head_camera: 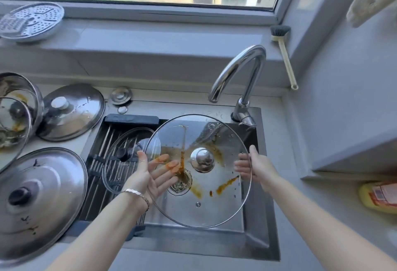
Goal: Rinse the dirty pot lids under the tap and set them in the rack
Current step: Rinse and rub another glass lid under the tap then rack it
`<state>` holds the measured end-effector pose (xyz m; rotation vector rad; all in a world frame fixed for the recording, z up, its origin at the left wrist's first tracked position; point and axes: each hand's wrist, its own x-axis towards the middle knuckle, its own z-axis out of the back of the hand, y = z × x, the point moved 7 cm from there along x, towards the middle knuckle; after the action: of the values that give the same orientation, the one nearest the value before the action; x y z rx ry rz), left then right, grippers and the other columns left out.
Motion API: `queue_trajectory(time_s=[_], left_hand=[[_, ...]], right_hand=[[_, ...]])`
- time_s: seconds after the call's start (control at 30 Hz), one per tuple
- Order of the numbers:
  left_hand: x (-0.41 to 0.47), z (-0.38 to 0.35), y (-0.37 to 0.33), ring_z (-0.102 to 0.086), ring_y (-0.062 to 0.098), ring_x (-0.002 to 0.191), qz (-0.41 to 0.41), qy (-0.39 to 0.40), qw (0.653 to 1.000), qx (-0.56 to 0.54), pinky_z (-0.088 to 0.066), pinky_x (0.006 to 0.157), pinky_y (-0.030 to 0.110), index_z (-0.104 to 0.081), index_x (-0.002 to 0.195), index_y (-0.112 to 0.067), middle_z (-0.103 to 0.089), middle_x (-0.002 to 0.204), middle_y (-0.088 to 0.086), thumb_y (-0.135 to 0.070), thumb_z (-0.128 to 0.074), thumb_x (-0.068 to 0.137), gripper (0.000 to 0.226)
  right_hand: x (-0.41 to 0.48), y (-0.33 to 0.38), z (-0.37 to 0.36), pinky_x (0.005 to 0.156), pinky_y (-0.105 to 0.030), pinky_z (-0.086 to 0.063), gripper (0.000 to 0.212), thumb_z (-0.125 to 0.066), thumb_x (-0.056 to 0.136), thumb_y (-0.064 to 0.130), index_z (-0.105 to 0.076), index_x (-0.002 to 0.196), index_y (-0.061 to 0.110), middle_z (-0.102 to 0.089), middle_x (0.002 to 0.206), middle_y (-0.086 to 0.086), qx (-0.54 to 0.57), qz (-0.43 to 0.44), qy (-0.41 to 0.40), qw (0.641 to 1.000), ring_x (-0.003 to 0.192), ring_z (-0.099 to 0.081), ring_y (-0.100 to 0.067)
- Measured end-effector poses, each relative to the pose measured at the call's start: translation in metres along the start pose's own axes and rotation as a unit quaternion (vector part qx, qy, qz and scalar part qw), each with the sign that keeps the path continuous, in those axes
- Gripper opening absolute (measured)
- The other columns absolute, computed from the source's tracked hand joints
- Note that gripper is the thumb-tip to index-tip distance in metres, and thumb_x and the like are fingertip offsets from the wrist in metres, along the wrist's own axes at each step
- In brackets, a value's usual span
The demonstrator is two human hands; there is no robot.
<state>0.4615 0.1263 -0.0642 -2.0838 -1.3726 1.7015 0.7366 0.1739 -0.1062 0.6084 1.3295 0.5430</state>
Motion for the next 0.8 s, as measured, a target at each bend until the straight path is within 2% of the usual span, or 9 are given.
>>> queue_trajectory(time_s=[0.07,0.13,0.27,0.37,0.43,0.5,0.6,0.7,0.8], left_hand=[[0.005,0.000,-0.004,-0.072,0.022,0.070,-0.015,-0.014,0.999,0.027,-0.057,0.049,0.030,-0.059,0.098,-0.007,-0.074,0.078,0.013,-0.061,-0.024,0.086,0.065],[0.011,0.000,-0.010,-0.072,0.023,0.071,-0.028,-0.029,0.998,0.047,-0.057,0.049,0.031,-0.059,0.097,-0.007,-0.074,0.078,0.014,-0.061,-0.027,0.085,0.065],[0.019,-0.001,-0.020,-0.072,0.024,0.069,-0.042,-0.042,0.997,0.057,-0.056,0.048,0.030,-0.059,0.095,-0.007,-0.074,0.077,0.015,-0.061,-0.029,0.084,0.063],[0.024,-0.004,-0.026,-0.072,0.025,0.070,-0.048,-0.040,0.996,0.056,-0.056,0.048,0.031,-0.059,0.096,-0.006,-0.073,0.078,0.016,-0.060,-0.029,0.085,0.063],[0.027,-0.007,-0.029,-0.072,0.026,0.071,-0.054,-0.041,0.996,0.055,-0.056,0.049,0.031,-0.060,0.095,-0.007,-0.073,0.078,0.016,-0.060,-0.029,0.085,0.063],[0.030,-0.009,-0.031,-0.072,0.025,0.071,-0.060,-0.043,0.996,0.055,-0.056,0.049,0.031,-0.061,0.094,-0.007,-0.073,0.078,0.016,-0.061,-0.029,0.085,0.063],[0.032,-0.012,-0.033,-0.072,0.025,0.071,-0.066,-0.041,0.995,0.062,-0.056,0.049,0.031,-0.060,0.094,-0.007,-0.074,0.077,0.014,-0.061,-0.029,0.085,0.063],[0.033,-0.015,-0.033,-0.072,0.024,0.070,-0.064,-0.041,0.995,0.064,-0.057,0.050,0.031,-0.060,0.095,-0.007,-0.074,0.077,0.014,-0.061,-0.028,0.086,0.063],[0.031,-0.018,-0.031,-0.072,0.023,0.070,-0.060,-0.043,0.995,0.062,-0.057,0.050,0.031,-0.060,0.095,-0.007,-0.074,0.076,0.014,-0.061,-0.028,0.086,0.064]], right_hand=[[0.009,0.009,0.002,0.093,-0.040,-0.048,0.052,-0.037,0.095,0.046,-0.057,0.116,0.003,-0.064,0.105,-0.013,-0.065,-0.004,-0.032,0.997,0.097,-0.061,-0.026],[0.018,0.026,0.003,0.098,-0.045,-0.044,0.060,-0.042,0.090,0.053,-0.053,0.120,0.002,-0.061,0.113,-0.017,-0.089,0.007,-0.057,0.994,0.106,-0.057,-0.031],[0.040,0.053,-0.004,0.071,-0.035,-0.057,0.055,-0.049,0.080,0.065,-0.054,0.078,0.010,-0.062,0.080,-0.010,-0.086,0.014,-0.081,0.993,0.071,-0.065,-0.024],[0.052,0.067,-0.011,0.056,-0.028,-0.054,0.047,-0.050,0.080,0.061,-0.050,0.070,0.015,-0.061,0.070,-0.008,-0.097,0.013,-0.095,0.991,0.055,-0.060,-0.021],[0.060,0.070,-0.015,0.051,-0.026,-0.052,0.038,-0.048,0.085,0.052,-0.051,0.081,0.014,-0.060,0.071,-0.009,-0.097,0.000,-0.097,0.991,0.052,-0.059,-0.021],[0.065,0.069,-0.017,0.046,-0.023,-0.049,0.032,-0.043,0.089,0.038,-0.054,0.105,0.012,-0.059,0.071,-0.009,-0.100,-0.023,-0.096,0.990,0.051,-0.058,-0.021],[0.072,0.067,-0.015,0.037,-0.019,-0.045,0.047,-0.034,0.093,0.030,-0.038,0.137,0.015,-0.058,0.069,-0.007,-0.134,-0.032,-0.104,0.985,0.048,-0.056,-0.018],[0.077,0.065,-0.014,0.033,-0.015,-0.040,0.049,-0.030,0.095,0.028,-0.031,0.142,0.016,-0.057,0.069,-0.007,-0.145,-0.033,-0.105,0.983,0.048,-0.055,-0.016],[0.078,0.063,-0.012,0.038,-0.020,-0.042,0.049,-0.030,0.096,0.026,-0.029,0.144,0.016,-0.055,0.068,-0.006,-0.142,-0.038,-0.108,0.983,0.048,-0.053,-0.015]])
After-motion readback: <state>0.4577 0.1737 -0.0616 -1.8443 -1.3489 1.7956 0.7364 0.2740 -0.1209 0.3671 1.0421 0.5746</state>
